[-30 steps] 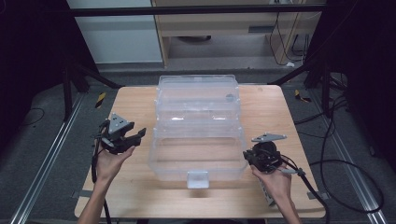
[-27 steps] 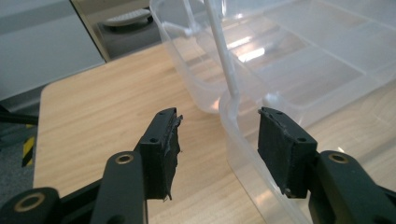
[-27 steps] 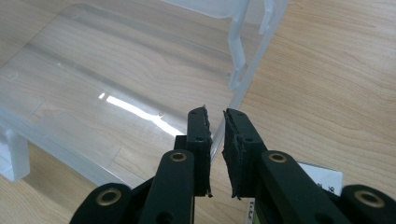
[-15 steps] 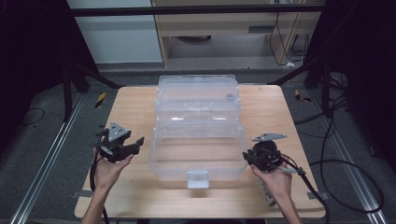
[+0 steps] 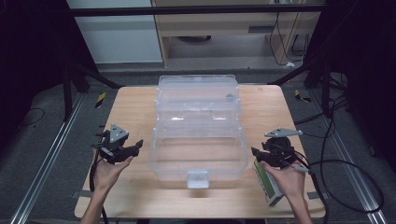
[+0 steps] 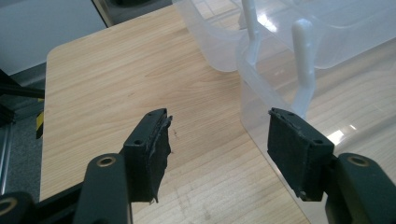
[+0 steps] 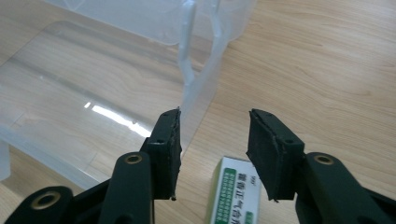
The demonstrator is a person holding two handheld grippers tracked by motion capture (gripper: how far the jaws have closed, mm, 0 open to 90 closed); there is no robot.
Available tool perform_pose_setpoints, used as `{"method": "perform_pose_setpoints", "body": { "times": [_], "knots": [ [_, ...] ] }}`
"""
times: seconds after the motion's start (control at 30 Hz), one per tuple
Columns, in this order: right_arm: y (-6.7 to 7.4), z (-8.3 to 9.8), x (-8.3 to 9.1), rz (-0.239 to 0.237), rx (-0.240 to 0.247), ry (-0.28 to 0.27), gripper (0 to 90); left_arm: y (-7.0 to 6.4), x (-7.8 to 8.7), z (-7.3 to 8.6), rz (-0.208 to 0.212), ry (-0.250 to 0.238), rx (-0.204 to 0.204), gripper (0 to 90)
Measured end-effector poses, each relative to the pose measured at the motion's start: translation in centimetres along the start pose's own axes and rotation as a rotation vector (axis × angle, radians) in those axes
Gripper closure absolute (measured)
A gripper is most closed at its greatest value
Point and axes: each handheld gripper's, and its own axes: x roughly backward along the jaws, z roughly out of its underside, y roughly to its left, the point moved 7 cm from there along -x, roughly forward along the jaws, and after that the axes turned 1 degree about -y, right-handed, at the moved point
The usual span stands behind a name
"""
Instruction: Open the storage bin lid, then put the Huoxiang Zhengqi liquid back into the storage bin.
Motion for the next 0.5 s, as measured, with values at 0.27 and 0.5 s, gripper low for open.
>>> {"method": "perform_pose_setpoints", "body": {
  "times": [0.27, 0.5],
  "knots": [
    [-1.1, -0.1, 1.5, 0.017, -0.011, 0.003, 44.8, 0.3, -0.1, 0.3, -0.003, 0.014, 0.009, 37.4],
    [-1.7, -0.1, 2.2, 0.016, -0.018, 0.010, 40.0, 0.6, -0.3, 0.7, -0.009, 0.036, 0.007, 36.9]
  ]
}}
